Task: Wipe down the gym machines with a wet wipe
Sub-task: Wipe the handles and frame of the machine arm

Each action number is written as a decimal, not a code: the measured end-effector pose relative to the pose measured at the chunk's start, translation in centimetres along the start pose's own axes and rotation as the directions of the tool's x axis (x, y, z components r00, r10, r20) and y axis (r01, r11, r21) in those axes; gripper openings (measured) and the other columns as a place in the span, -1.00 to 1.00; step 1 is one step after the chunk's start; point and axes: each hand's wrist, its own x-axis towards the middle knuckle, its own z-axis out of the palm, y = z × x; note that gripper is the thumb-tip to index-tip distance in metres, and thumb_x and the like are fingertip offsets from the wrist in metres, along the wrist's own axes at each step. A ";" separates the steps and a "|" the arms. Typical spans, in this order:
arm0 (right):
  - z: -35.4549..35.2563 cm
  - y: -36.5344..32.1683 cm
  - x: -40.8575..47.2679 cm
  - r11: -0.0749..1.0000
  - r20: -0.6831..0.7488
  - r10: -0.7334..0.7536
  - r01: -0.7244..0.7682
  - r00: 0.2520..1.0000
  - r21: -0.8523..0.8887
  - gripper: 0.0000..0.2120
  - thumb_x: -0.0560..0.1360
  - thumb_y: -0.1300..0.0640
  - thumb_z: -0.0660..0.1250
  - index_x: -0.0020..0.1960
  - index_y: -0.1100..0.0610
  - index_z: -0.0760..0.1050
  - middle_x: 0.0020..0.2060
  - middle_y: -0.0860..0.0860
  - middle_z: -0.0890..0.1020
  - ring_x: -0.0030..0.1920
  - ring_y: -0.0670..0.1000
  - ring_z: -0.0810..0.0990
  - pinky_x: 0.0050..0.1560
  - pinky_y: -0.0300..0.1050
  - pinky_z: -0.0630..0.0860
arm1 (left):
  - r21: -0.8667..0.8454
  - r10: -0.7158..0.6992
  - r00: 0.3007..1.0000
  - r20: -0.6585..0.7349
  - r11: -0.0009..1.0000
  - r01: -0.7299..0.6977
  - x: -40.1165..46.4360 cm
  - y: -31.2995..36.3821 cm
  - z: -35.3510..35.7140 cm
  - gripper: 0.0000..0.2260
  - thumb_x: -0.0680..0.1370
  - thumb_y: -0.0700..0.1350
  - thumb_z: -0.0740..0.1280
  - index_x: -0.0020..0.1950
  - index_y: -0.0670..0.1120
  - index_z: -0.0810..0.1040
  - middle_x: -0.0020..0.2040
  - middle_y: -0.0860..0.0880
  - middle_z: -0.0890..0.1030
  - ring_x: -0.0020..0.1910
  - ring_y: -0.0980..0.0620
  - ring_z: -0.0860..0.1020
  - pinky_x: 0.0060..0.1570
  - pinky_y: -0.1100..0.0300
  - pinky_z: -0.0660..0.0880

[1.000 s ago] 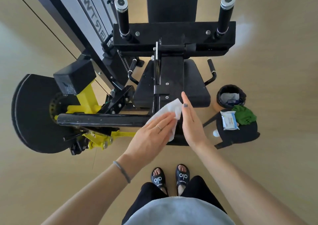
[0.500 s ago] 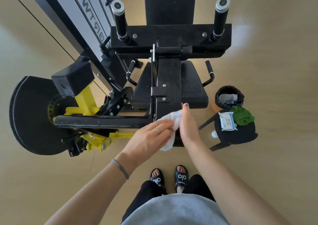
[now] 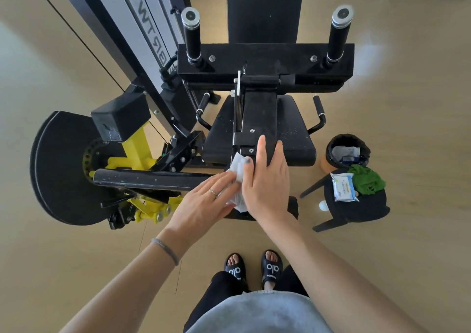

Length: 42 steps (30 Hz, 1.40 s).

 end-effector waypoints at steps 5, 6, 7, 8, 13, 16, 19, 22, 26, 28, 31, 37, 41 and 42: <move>0.4 0.5 -0.1 0.997 0.016 -0.040 0.040 0.999 -0.062 -0.44 0.71 -0.13 -0.05 0.64 0.09 0.11 0.57 0.31 0.19 0.51 0.26 0.30 0.48 0.11 0.36 | 0.100 -0.148 0.988 -0.031 0.984 0.151 -1.3 -3.4 -1.2 -0.58 0.45 -0.14 0.56 0.26 -0.23 0.60 0.25 -0.18 0.63 0.26 -0.13 0.61 0.33 -0.03 0.48; 0.4 0.5 -0.1 0.997 0.013 -0.039 0.040 0.999 -0.071 -0.44 0.71 -0.13 -0.05 0.64 0.09 0.11 0.57 0.31 0.19 0.51 0.26 0.31 0.47 0.11 0.36 | 0.124 -0.139 0.990 -0.017 0.982 0.140 -1.6 -4.0 -1.6 -0.59 0.45 -0.12 0.56 0.25 -0.23 0.61 0.24 -0.17 0.64 0.24 -0.12 0.62 0.32 -0.04 0.51; 0.5 0.5 -0.1 0.996 0.013 -0.040 0.041 0.999 -0.080 -0.44 0.71 -0.13 -0.04 0.64 0.09 0.11 0.56 0.32 0.19 0.50 0.27 0.31 0.47 0.11 0.36 | 0.146 -0.128 0.992 0.008 0.981 0.126 -1.7 -4.4 -2.0 -0.60 0.46 -0.11 0.55 0.24 -0.23 0.61 0.24 -0.16 0.64 0.24 -0.12 0.62 0.31 -0.04 0.52; 0.5 0.4 -0.1 0.995 0.010 -0.046 0.047 0.999 -0.091 -0.44 0.71 -0.12 -0.03 0.64 0.10 0.11 0.56 0.33 0.20 0.50 0.28 0.32 0.47 0.11 0.37 | 0.165 -0.129 0.991 0.043 0.979 0.120 -1.6 -4.4 -2.4 -0.62 0.48 -0.11 0.53 0.25 -0.21 0.60 0.25 -0.15 0.64 0.25 -0.11 0.61 0.32 -0.04 0.51; 0.7 0.4 -0.2 0.988 0.020 -0.058 0.060 0.998 -0.139 -0.42 0.71 -0.13 -0.05 0.65 0.12 0.05 0.55 0.37 0.17 0.49 0.31 0.30 0.48 0.12 0.33 | 0.232 -0.264 0.926 0.269 0.951 0.204 2.0 -0.3 -1.8 -0.44 0.45 0.10 0.41 0.37 -0.14 0.45 0.25 -0.04 0.57 0.25 -0.05 0.53 0.37 0.05 0.42; 0.8 0.3 -0.2 0.987 0.021 -0.051 0.054 0.998 -0.154 -0.41 0.71 -0.15 -0.07 0.65 0.11 0.03 0.56 0.36 0.17 0.49 0.31 0.31 0.48 0.12 0.35 | 0.247 -0.376 0.878 0.295 0.918 0.310 4.7 0.8 -0.7 -0.50 0.47 0.21 0.42 0.23 -0.09 0.43 0.10 0.01 0.59 0.09 0.02 0.58 0.19 0.13 0.47; 0.8 0.3 -0.1 0.985 0.009 -0.059 0.059 0.998 -0.161 -0.41 0.71 -0.15 -0.07 0.65 0.11 0.03 0.55 0.37 0.17 0.48 0.31 0.32 0.47 0.12 0.35 | 0.298 -0.379 0.871 0.314 0.910 0.288 5.7 0.1 -0.6 -0.52 0.47 0.27 0.41 0.10 -0.08 0.41 -0.02 0.04 0.61 -0.02 0.03 0.62 0.10 0.16 0.43; 0.8 0.5 -0.2 0.986 -0.001 -0.066 0.065 0.998 -0.155 -0.42 0.71 -0.14 -0.07 0.65 0.11 0.04 0.55 0.36 0.18 0.48 0.30 0.32 0.47 0.12 0.35 | 0.324 -0.322 0.894 0.313 0.921 0.218 4.0 -2.0 -0.9 -0.62 0.49 0.19 0.44 0.06 -0.05 0.45 -0.05 0.04 0.66 -0.03 0.03 0.65 0.26 0.13 0.42; 0.8 0.5 -0.1 0.986 -0.006 -0.075 0.074 0.997 -0.150 -0.42 0.72 -0.13 -0.06 0.65 0.11 0.05 0.55 0.36 0.18 0.48 0.31 0.32 0.47 0.14 0.36 | 0.444 -0.387 0.860 0.333 0.869 0.219 0.0 -8.0 -3.2 -0.68 0.39 0.07 0.56 -0.05 -0.01 0.50 -0.18 0.05 0.66 -0.13 0.04 0.67 0.24 0.16 0.47; 0.8 0.4 -0.1 0.985 -0.005 -0.076 0.075 0.997 -0.156 -0.42 0.72 -0.13 -0.07 0.65 0.14 0.04 0.54 0.39 0.17 0.48 0.32 0.31 0.48 0.15 0.34 | 0.454 -0.414 0.834 0.366 0.861 0.229 -0.3 -8.9 -3.7 -0.70 0.36 0.02 0.57 -0.08 -0.01 0.51 -0.23 0.04 0.66 -0.19 0.01 0.67 0.10 0.17 0.52; 0.7 0.2 -0.1 0.984 -0.016 -0.081 0.077 0.997 -0.161 -0.41 0.72 -0.13 -0.08 0.65 0.16 0.04 0.53 0.41 0.18 0.47 0.34 0.31 0.48 0.16 0.33 | 0.396 -0.374 0.834 0.406 0.894 0.209 2.6 -5.4 -2.0 -0.74 0.40 0.01 0.52 -0.03 -0.01 0.51 -0.18 0.05 0.67 -0.15 0.01 0.66 0.02 0.17 0.53; 0.9 0.0 0.0 0.981 -0.024 -0.065 0.059 0.998 -0.184 -0.42 0.71 -0.13 -0.09 0.65 0.14 0.06 0.53 0.40 0.18 0.51 0.34 0.26 0.53 0.20 0.25 | 0.299 -0.259 0.901 0.346 0.941 0.156 4.3 -2.1 0.5 -0.78 0.38 -0.09 0.49 -0.14 -0.01 0.45 -0.31 0.08 0.59 -0.31 0.05 0.61 -0.14 0.20 0.50; 0.3 -1.4 0.2 0.973 -0.104 -0.088 0.063 0.991 -0.222 -0.42 0.71 -0.14 -0.10 0.65 0.12 0.08 0.56 0.33 0.19 0.57 0.30 0.17 0.57 0.22 0.14 | 0.296 -0.119 0.954 0.275 0.955 0.034 2.3 -5.5 -0.1 -0.73 0.30 -0.26 0.49 -0.18 -0.06 0.45 -0.34 0.03 0.55 -0.34 -0.01 0.57 -0.13 0.14 0.53; 0.4 -2.2 0.4 0.967 -0.111 -0.127 0.098 0.986 -0.235 -0.43 0.72 -0.14 -0.09 0.65 0.11 0.07 0.57 0.31 0.18 0.59 0.28 0.15 0.57 0.21 0.12 | 0.298 -0.114 0.960 0.255 0.954 0.034 1.3 -6.9 -0.5 -0.73 0.29 -0.28 0.50 -0.17 -0.07 0.46 -0.33 0.02 0.56 -0.32 -0.03 0.58 -0.09 0.12 0.54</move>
